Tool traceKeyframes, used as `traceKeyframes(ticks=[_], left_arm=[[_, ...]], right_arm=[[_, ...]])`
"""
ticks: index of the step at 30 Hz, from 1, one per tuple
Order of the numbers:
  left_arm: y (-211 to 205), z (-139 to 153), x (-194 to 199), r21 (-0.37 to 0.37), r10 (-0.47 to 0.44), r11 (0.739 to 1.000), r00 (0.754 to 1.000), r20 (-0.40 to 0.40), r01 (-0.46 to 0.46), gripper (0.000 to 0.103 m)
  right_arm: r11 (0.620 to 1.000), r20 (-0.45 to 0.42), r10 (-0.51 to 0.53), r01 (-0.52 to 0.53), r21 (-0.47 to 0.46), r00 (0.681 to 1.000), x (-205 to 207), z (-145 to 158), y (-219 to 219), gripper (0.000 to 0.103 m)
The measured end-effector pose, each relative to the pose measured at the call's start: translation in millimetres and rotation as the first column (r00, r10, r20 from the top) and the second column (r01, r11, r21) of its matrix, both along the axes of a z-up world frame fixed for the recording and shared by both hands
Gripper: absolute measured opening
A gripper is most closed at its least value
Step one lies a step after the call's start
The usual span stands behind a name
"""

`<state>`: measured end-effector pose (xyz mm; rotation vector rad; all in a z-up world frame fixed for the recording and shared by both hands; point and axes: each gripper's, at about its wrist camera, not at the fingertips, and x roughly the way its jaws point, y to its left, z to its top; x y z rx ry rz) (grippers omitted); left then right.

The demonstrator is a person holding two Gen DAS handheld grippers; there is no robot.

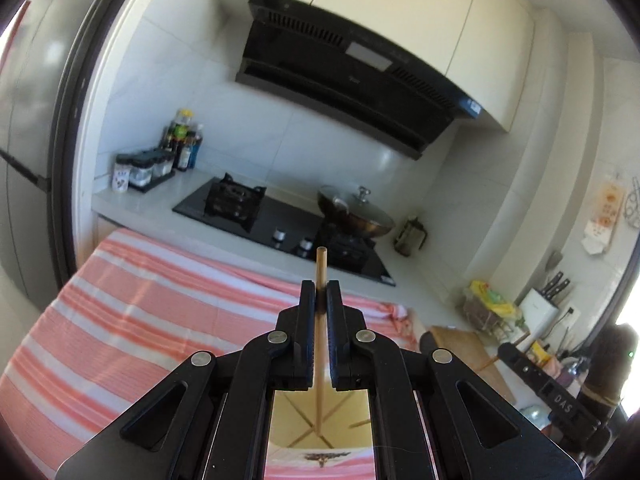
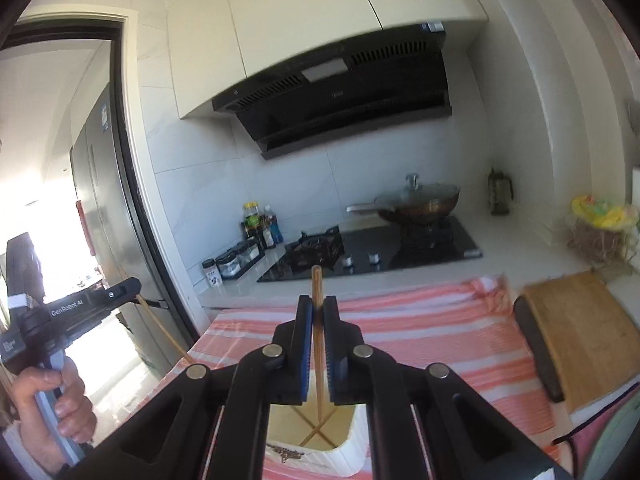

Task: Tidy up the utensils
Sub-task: 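Carry the left tool's chopstick into the white basket and release while the right tool does likewise, then withdraw both open tools from the basket back over the table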

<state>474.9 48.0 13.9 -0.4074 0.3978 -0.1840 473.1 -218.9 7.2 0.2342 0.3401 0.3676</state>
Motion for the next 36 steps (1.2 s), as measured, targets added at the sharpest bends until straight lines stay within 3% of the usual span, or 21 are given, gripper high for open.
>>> traceKeyframes(ticks=[3, 8, 11, 13, 14, 15, 16, 21, 26, 30, 36], left_arm=[[-6.0, -27.5, 23.5, 0.006, -0.025, 1.0, 0.994, -0.102, 0.026, 0.003], [-14.7, -70.5, 46.5, 0.018, -0.075, 0.996, 0.962, -0.261, 0.082, 0.004], [-20.0, -86.8, 50.1, 0.029, -0.101, 0.993, 0.939, -0.328, 0.116, 0.007], [-21.9, -90.4, 47.3, 0.023, -0.128, 0.989, 0.928, -0.351, 0.145, 0.026], [-21.1, -90.0, 43.4, 0.025, -0.137, 0.988, 0.925, -0.356, 0.155, 0.045], [-19.4, -88.1, 37.1, 0.034, -0.139, 0.986, 0.925, -0.355, 0.162, 0.057], [-16.7, -85.5, 29.1, 0.047, -0.145, 0.984, 0.926, -0.349, 0.172, 0.06], [0.9, -89.1, -21.1, 0.184, -0.16, 0.949, 0.893, -0.42, 0.256, 0.075], [25.2, -131.4, -104.7, 0.323, -0.122, 0.891, 0.852, -0.508, 0.32, 0.083], [39.6, -176.8, -157.7, 0.338, -0.025, 0.909, 0.842, -0.539, 0.244, 0.083], [45.3, -223.5, -179.7, 0.32, 0.083, 0.942, 0.851, -0.518, 0.103, 0.083]], right_arm=[[0.996, -0.16, 0.049, -0.035, 0.087, 0.986, 33.7, -35.3, -2.2, 0.006], [0.996, -0.387, 0.072, -0.045, 0.079, 0.919, 78.0, -91.1, 6.9, 0.006], [0.997, -0.434, 0.07, -0.045, 0.067, 0.898, 88.7, -108.1, 13.7, 0.01], [0.998, -0.446, 0.057, -0.039, 0.05, 0.893, 92.1, -110.2, 18.5, 0.013], [0.999, -0.452, 0.051, -0.037, 0.041, 0.891, 94.0, -110.8, 18.5, 0.028], [0.999, -0.446, 0.051, -0.038, 0.038, 0.894, 91.5, -108.8, 18.6, 0.039], [0.999, -0.43, 0.049, -0.038, 0.033, 0.902, 86.5, -105.6, 17.9, 0.053], [0.995, -0.378, 0.02, -0.055, -0.08, 0.925, 48.0, -95.8, 7.7, 0.054], [0.958, -0.386, -0.01, -0.102, -0.268, 0.922, -35.1, -124.0, -12.2, 0.056], [0.912, -0.383, -0.07, -0.096, -0.399, 0.921, -108.5, -173.5, -31.1, 0.056], [0.923, -0.419, -0.155, -0.02, -0.384, 0.895, -164.2, -227.5, -52.2, 0.056]])
